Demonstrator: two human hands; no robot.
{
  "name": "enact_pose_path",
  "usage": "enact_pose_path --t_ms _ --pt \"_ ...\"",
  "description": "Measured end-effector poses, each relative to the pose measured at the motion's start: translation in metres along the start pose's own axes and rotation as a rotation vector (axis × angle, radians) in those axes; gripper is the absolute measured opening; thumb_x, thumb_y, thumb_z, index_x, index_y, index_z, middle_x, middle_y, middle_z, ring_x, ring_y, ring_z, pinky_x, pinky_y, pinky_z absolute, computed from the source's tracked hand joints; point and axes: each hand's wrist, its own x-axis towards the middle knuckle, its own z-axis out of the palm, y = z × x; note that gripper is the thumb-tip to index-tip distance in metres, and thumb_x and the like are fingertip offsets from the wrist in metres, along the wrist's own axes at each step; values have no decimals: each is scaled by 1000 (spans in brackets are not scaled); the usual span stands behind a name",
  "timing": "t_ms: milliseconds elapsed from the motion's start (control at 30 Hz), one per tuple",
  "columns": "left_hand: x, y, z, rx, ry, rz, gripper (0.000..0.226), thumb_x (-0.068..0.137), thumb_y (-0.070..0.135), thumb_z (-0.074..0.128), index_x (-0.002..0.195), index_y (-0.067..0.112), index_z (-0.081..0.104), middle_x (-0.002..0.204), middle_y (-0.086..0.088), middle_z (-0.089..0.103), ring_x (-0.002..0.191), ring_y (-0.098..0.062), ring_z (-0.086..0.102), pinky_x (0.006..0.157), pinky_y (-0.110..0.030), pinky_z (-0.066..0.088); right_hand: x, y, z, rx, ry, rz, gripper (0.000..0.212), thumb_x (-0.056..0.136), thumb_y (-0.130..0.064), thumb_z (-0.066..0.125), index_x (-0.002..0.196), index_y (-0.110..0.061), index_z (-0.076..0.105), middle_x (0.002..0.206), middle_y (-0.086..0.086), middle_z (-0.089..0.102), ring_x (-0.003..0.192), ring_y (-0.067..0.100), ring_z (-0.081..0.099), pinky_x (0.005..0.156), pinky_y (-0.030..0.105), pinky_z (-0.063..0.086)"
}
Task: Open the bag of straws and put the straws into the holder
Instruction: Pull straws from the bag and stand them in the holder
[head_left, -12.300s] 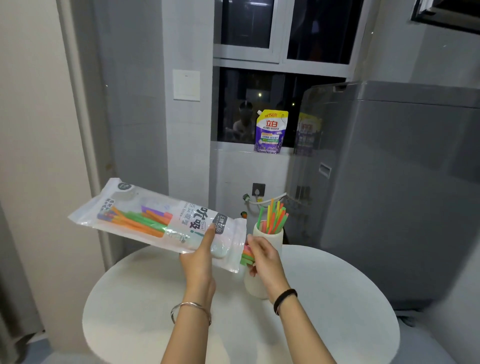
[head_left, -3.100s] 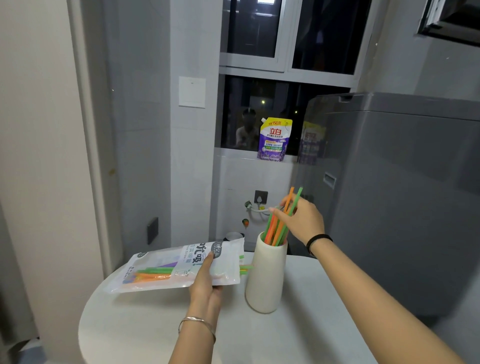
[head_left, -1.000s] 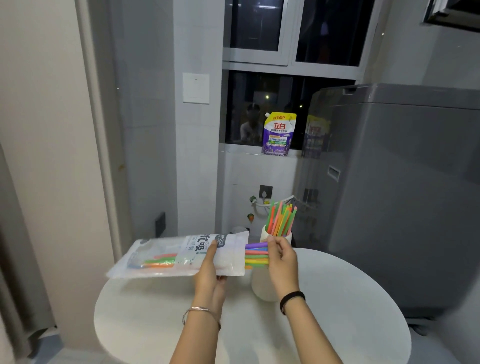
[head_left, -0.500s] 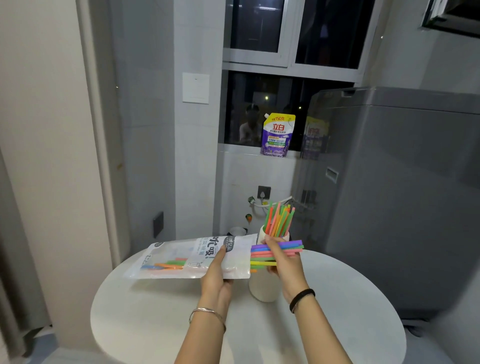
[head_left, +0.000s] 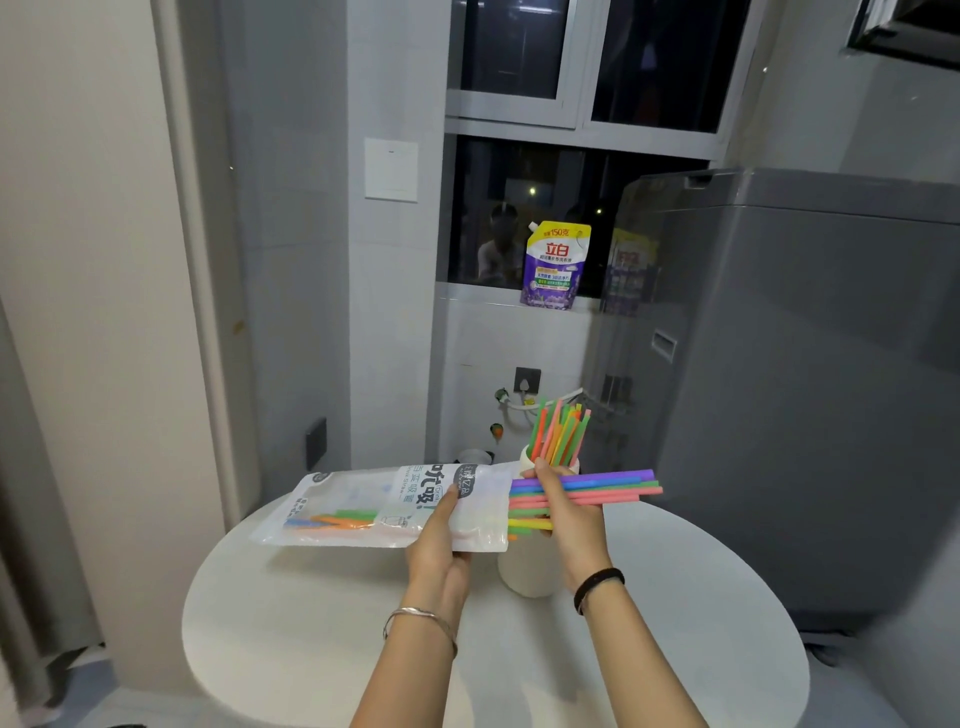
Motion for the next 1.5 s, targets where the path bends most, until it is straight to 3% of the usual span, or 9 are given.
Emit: enact_pose_path --t_ms 67,200,300,367,500,767,1033,1333,1500 --pt "0 1 0 -1 1 -3 51 85 4 66 134 7 51 131 -13 61 105 -25 61 89 -41 52 4 -2 -3 -29 55 -16 24 89 -34 58 91 -12 68 81 2 70 69 10 67 51 18 49" --pt "4 4 -1 -24 16 -3 53 84 6 67 134 10 51 127 -9 63 99 -23 63 79 -38 54 18 -23 -12 -86 151 -139 35 92 -34 53 62 -18 59 51 -3 54 43 8 51 39 16 39" --pt "8 5 -2 -29 43 2 48 84 7 67 130 12 54 117 -7 65 84 -16 65 64 -32 56 40 -55 -23 -148 186 -220 39 92 -35 52 70 -5 64 54 5 55 37 9 45 38 20 36" --pt "12 6 -3 -34 57 -4 46 84 8 68 128 12 55 109 -5 66 81 -14 63 65 -33 53 55 -79 -29 -194 170 -269 46 94 -35 49 74 3 66 49 4 54 33 5 44 36 18 36" --pt "17 7 -5 -42 74 2 41 84 7 68 122 15 56 112 -5 64 81 -15 63 68 -34 52 76 -120 -39 -252 134 -347 47 96 -34 44 64 -5 63 34 -8 53 28 1 44 32 12 34" --pt "19 4 -5 -38 68 14 42 84 7 67 122 18 55 99 0 66 78 -13 63 69 -34 54 88 -131 -39 -462 82 -449 48 97 -35 41 62 -10 61 58 -1 60 42 1 57 39 7 40" --pt "18 5 -5 -22 83 37 50 84 6 67 132 14 53 114 -5 63 79 -13 62 69 -34 52 93 -145 -35 -446 111 -504 45 97 -34 41 84 3 63 63 -2 61 55 7 59 42 5 43" --pt "9 0 1 -23 72 12 56 83 6 68 136 11 51 130 -9 62 87 -19 64 50 -27 57 92 -139 -26 -561 -9 -528 42 96 -36 42 65 -13 59 62 -2 62 57 9 62 51 16 48" --pt "7 -2 2 -34 60 8 57 83 6 68 136 12 50 130 -9 62 83 -15 64 56 -28 58 89 -115 -18 -716 -99 -493 44 95 -42 42 58 -24 59 61 -4 62 60 11 65 54 20 52"
